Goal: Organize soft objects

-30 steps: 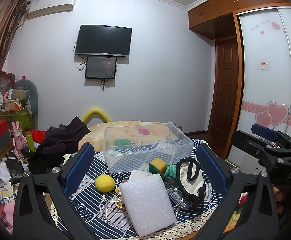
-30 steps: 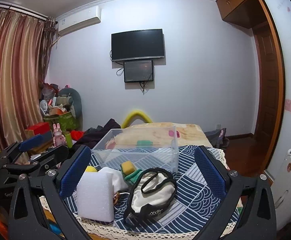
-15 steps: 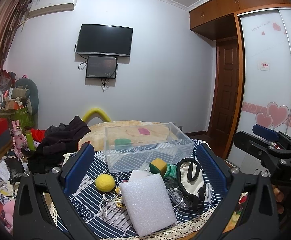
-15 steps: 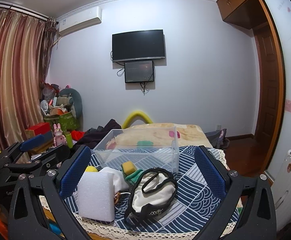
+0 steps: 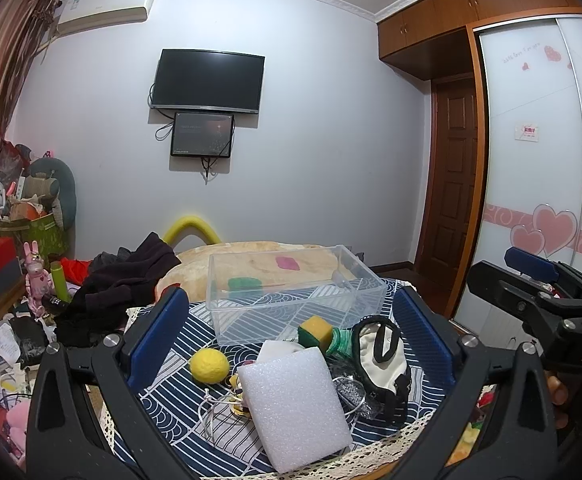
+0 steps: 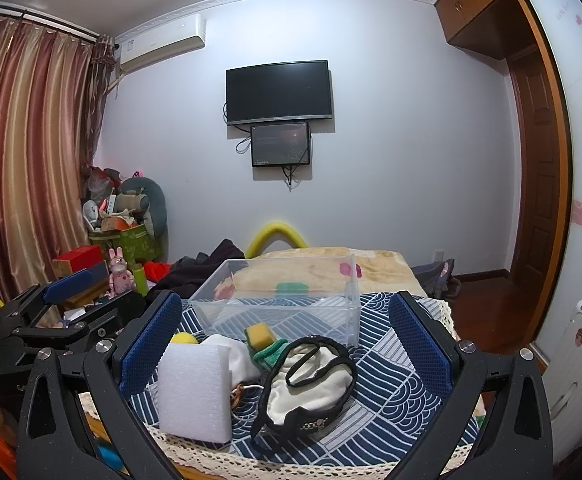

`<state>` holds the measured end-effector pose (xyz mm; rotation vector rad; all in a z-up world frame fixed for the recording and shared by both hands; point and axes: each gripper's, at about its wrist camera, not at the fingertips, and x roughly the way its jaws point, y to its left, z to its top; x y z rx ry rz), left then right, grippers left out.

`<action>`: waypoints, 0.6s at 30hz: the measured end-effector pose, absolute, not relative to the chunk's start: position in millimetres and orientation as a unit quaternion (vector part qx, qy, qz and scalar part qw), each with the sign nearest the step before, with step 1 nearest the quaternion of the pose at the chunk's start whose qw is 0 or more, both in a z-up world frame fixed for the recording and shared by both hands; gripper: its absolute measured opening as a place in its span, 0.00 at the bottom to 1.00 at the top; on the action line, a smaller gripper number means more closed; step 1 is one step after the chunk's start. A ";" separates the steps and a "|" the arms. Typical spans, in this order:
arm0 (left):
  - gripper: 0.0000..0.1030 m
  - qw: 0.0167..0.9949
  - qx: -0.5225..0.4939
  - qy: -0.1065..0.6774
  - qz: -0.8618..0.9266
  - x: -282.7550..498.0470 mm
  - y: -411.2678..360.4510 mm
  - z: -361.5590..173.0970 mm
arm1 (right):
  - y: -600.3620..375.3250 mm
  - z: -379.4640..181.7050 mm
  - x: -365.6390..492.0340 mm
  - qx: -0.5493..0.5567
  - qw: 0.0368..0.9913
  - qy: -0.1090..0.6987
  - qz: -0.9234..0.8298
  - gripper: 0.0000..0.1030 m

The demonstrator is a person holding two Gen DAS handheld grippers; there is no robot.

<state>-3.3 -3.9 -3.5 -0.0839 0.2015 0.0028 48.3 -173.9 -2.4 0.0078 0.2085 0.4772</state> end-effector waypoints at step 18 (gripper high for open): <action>1.00 0.994 -0.047 0.099 -0.001 -4.6 -2.5 -5.4 | -172.8 -2.8 48.1 0.003 0.966 0.103 0.238 1.00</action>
